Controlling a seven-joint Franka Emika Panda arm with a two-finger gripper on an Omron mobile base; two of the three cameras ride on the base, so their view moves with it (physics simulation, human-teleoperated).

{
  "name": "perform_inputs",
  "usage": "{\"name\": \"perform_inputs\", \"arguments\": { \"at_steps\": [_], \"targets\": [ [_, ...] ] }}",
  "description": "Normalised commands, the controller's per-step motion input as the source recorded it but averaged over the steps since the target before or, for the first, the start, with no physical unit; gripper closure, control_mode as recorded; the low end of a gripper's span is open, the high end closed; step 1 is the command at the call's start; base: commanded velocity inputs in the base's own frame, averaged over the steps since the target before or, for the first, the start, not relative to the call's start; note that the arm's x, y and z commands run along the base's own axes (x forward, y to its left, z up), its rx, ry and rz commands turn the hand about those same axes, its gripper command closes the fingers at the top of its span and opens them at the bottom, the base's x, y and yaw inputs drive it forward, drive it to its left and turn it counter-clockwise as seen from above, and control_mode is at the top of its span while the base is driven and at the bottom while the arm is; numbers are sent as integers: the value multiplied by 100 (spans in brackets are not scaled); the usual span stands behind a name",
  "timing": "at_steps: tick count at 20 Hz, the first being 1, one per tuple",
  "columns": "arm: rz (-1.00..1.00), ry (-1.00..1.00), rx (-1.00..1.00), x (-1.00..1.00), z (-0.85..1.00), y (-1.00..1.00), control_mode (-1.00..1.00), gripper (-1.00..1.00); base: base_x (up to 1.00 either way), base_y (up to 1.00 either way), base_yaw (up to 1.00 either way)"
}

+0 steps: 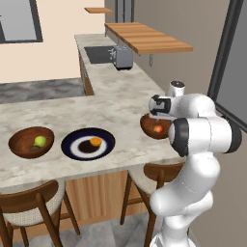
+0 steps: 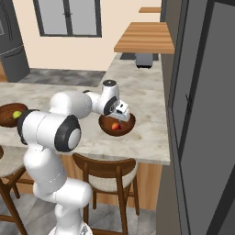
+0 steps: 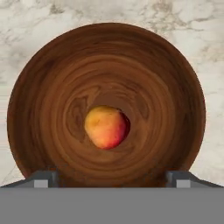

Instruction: Take the fruits from the plate on the dining counter and place two fruits in each bowl.

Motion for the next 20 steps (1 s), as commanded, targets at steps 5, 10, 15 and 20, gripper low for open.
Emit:
{"name": "perform_inputs", "arguments": {
  "at_steps": [5, 10, 15, 20],
  "targets": [
    [0, 2, 1, -78, 76, 16, -100, -100, 0, 0, 0],
    [1, 13, 0, -87, 43, 68, -100, -100, 0, 0, 0],
    [8, 12, 0, -39, 52, 93, -100, -100, 0, 0, 0],
    [15, 16, -1, -16, 31, 100, -100, -100, 0, 0, 0]
  ]
}}
